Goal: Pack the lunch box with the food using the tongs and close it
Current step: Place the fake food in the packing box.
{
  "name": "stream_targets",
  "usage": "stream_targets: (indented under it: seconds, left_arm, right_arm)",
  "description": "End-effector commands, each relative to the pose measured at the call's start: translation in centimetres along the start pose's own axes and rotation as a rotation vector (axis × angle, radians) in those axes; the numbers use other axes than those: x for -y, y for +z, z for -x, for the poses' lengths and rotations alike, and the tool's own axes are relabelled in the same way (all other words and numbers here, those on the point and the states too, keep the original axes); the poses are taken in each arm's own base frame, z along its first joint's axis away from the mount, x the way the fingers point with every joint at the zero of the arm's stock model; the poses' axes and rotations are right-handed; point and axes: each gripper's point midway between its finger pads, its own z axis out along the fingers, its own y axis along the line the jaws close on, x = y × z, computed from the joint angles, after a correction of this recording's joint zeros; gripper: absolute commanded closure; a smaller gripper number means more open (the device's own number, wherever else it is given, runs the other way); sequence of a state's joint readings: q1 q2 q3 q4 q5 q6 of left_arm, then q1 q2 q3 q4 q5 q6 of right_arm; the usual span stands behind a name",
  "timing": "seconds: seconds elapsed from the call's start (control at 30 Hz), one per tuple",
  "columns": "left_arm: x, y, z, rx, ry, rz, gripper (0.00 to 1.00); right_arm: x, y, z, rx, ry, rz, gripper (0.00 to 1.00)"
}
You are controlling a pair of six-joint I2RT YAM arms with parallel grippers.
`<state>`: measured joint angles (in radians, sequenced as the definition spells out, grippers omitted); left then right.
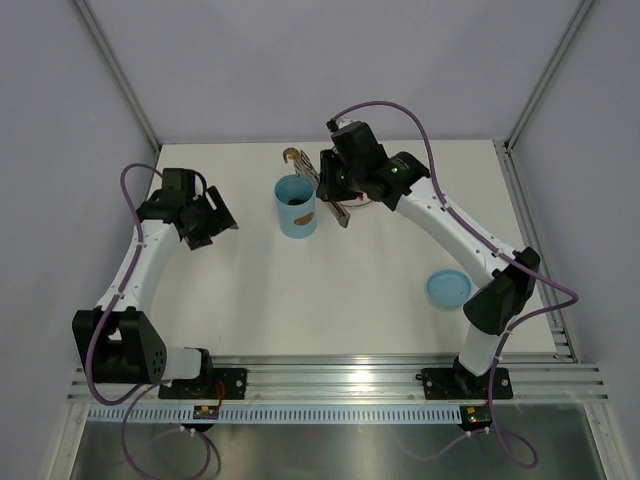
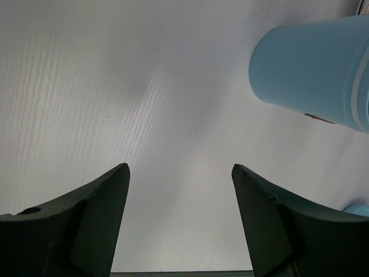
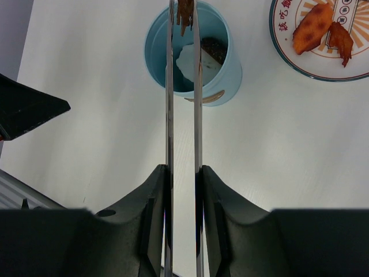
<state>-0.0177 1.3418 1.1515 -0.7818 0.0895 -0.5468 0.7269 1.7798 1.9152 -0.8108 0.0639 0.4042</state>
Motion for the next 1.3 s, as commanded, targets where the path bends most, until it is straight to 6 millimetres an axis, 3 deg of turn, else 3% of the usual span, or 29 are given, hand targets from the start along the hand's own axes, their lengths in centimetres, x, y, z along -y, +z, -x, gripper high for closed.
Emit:
stream_targets:
  seconds: [0.0,0.33,0.5,0.6,0.83,1.1,1.27]
  left_arm:
    - [0.2,-1.1,0.6,0.040,0.005,-0.016,0.24]
    - [0.1,-1.2,0.6,0.041,0.009,-0.015,0.24]
    - [0.0,-1.1,0.5,0.038,0.007,-0.013,0.24]
    - [0.1,-1.1,0.4,0.038,0.007,-0.015,0.24]
    - [0.0,-1.1,0.4,0.037,0.007,-0.013,0.24]
    - [0.1,-1.1,0.4,0.038,0.004,-0.015,0.24]
    - [0.1,-1.1,0.5,0.038,0.006,-0.013,0.24]
  right_arm:
    - [-0.3,-0.2,-0.5,-0.006,-0.020,0.004,0.97]
    - [-0.7,1.9,-3.5,-0.088,-0.035,0.003,0.93]
    - [-0.8,2.1,-4.2,-0.102,-0.042,-0.002,0.78]
    - [-0.9,1.9,-4.1,-0.097,-0.047,-0.001,0.68]
    - [-1.2,1.4,-3.2,-0.078,-0.053,0.001,0.56]
    - [-1.7,1.0,-2.1,-0.045,-0.057,0.005,0.54]
    - [-2.0,0.0,0.4,0.032,-0.059,-0.002,0.57]
